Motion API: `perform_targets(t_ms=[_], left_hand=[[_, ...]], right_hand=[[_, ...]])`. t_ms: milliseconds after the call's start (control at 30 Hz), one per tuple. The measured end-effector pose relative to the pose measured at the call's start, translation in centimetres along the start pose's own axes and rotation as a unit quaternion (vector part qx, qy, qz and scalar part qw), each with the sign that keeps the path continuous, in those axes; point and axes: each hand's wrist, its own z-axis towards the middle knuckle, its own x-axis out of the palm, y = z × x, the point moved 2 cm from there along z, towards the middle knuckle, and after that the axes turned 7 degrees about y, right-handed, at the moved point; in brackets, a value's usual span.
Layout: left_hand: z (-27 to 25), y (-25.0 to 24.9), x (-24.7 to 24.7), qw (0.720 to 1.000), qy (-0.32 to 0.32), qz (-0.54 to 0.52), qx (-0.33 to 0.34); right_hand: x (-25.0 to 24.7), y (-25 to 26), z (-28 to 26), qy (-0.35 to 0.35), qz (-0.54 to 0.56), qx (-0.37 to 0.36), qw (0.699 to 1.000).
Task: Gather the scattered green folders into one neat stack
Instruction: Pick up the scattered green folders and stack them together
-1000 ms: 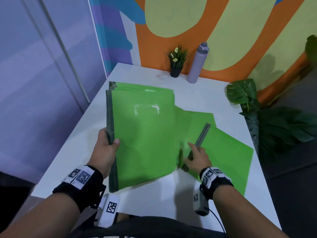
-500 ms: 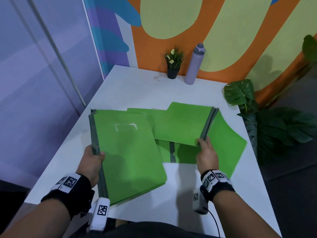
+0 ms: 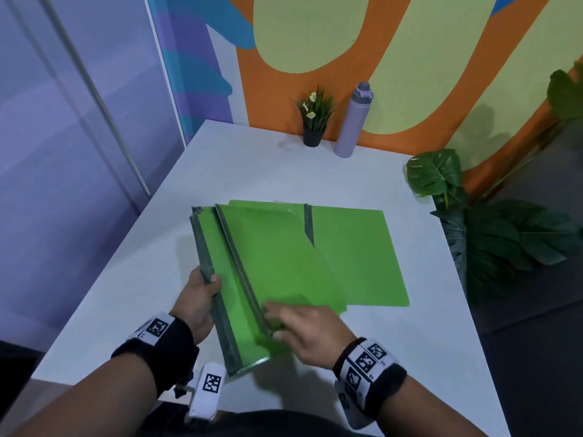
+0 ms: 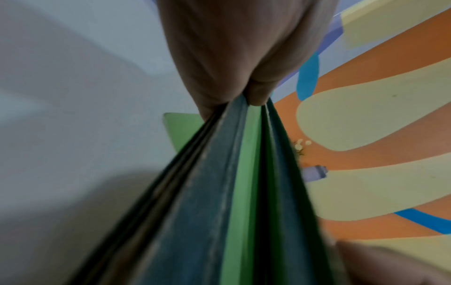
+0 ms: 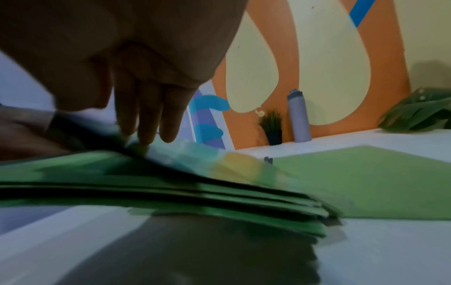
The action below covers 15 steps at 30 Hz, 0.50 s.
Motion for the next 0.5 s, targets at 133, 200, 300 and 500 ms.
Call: perform_targets(t_ms=[133, 200, 300, 500], left_hand=[[-0.7, 1.6, -0.7, 0.999, 0.04, -0.016, -0.024], [-0.8, 1.8, -0.8, 0.997, 0.064, -0.024, -0.036], [-1.1, 1.5, 0.0, 0.993, 0.107, -0.033, -0.043], [-0.7, 1.0, 4.1, 0.978, 0.178, 0.076, -0.081]], right_hand=[[0.0, -3.9, -0.8, -0.044, 0.008, 0.097, 0.994], [-1.3, -7.7, -1.7, -0.144, 0.023, 0.286, 0.947], [-2.4, -11.2, -3.7, -0.144, 0.325, 0.459, 0.814], [-1.1, -12.1, -6.3, -0.136, 0.514, 0.477, 0.7]])
